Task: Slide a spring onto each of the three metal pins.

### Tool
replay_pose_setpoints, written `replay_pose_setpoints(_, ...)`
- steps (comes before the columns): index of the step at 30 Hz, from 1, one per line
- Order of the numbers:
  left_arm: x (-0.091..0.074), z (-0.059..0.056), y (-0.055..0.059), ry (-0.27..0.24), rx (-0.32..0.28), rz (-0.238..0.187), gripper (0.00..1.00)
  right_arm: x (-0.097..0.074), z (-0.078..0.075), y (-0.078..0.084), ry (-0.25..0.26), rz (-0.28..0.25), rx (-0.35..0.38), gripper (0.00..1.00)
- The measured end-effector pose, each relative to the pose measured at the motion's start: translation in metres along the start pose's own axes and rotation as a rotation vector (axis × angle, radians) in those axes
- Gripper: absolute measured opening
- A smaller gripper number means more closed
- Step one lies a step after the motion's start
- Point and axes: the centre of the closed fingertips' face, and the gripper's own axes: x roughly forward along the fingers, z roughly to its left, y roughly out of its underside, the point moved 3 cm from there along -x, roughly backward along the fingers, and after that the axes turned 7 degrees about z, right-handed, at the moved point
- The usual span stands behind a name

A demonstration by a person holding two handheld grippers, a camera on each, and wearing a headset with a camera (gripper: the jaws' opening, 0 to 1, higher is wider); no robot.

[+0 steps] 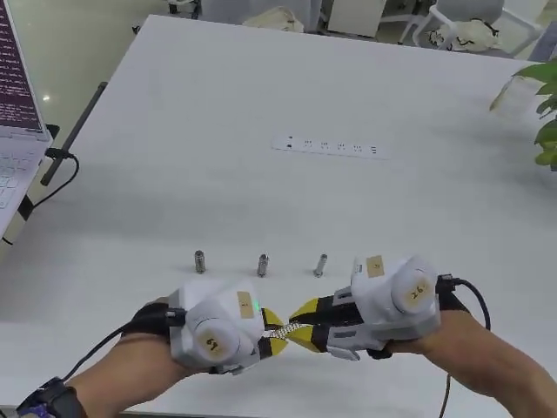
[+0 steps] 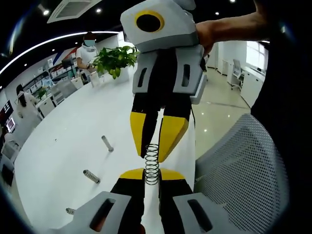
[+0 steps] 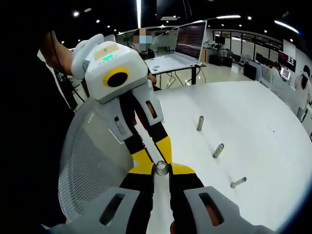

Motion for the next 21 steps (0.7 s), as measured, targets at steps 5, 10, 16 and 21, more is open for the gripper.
replay_pose_setpoints(5, -0.0008, 0.0006, -0.0046, 0.005, -0.011, -0.024, 0.02, 0.0007, -0.0014, 0.0015, -0.008, 0.060, -0.072, 0.10)
replay_pose_setpoints(10, -0.0003, 0.0001, -0.0086, 0.012, -0.009, -0.036, 0.02, 0.0014, -0.0014, 0.0069, -0.029, 0.135, -0.157, 0.12)
replay_pose_setpoints(16, 0.0008, -0.0022, -0.0105, 0.025, 0.017, -0.022, 0.02, 0.0016, -0.0004, 0.0073, -0.063, 0.193, -0.240, 0.12)
replay_pose_setpoints(21, 0.0021, -0.0035, -0.0107, 0.032, 0.027, -0.015, 0.02, 0.0038, 0.0007, 0.0051, -0.088, 0.246, -0.317, 0.12)
